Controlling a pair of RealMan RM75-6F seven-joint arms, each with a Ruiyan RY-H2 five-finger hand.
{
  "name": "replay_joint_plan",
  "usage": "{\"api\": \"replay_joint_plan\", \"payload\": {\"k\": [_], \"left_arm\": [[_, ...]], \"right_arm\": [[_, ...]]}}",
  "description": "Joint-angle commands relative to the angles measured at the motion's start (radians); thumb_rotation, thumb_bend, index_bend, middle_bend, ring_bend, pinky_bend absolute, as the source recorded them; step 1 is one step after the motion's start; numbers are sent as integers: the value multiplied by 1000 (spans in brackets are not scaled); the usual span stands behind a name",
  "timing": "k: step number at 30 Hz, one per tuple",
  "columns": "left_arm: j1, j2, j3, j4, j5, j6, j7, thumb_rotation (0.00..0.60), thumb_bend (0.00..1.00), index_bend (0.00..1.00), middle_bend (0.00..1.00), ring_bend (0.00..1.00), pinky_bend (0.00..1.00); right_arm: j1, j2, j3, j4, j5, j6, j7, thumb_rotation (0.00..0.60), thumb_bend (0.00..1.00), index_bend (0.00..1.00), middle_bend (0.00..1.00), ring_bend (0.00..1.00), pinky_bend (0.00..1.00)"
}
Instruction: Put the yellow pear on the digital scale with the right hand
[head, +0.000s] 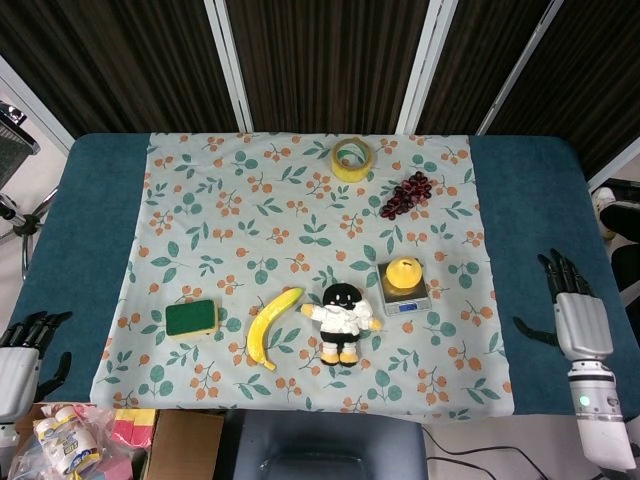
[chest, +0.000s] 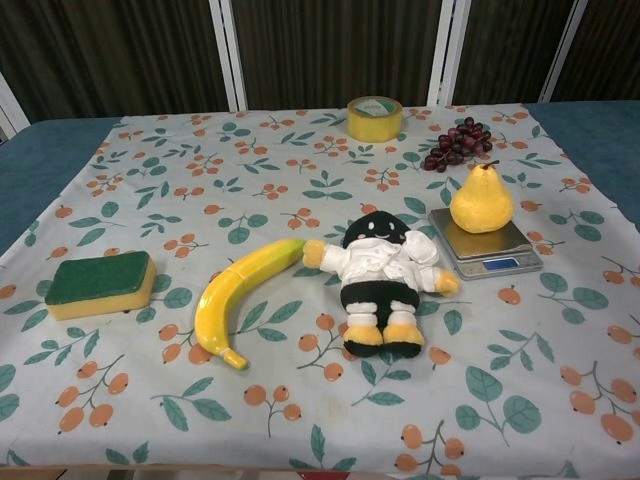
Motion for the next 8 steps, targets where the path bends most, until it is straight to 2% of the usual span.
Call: {"api": "replay_joint_plan", "payload": {"k": [1,8], "left_arm": [[-7,-3,-6,1,-7,-10,6,600,448,222,263,182,277],[-11,-2,-11,-1,-22,-19,5,600,445,223,262,181,277]], "right_arm": [[-8,1,-3,-5,-13,5,-6,600,309,0,30,0,283],[-12,-11,-2,2,-29,0,-26,600,310,0,30,0,283]]}}
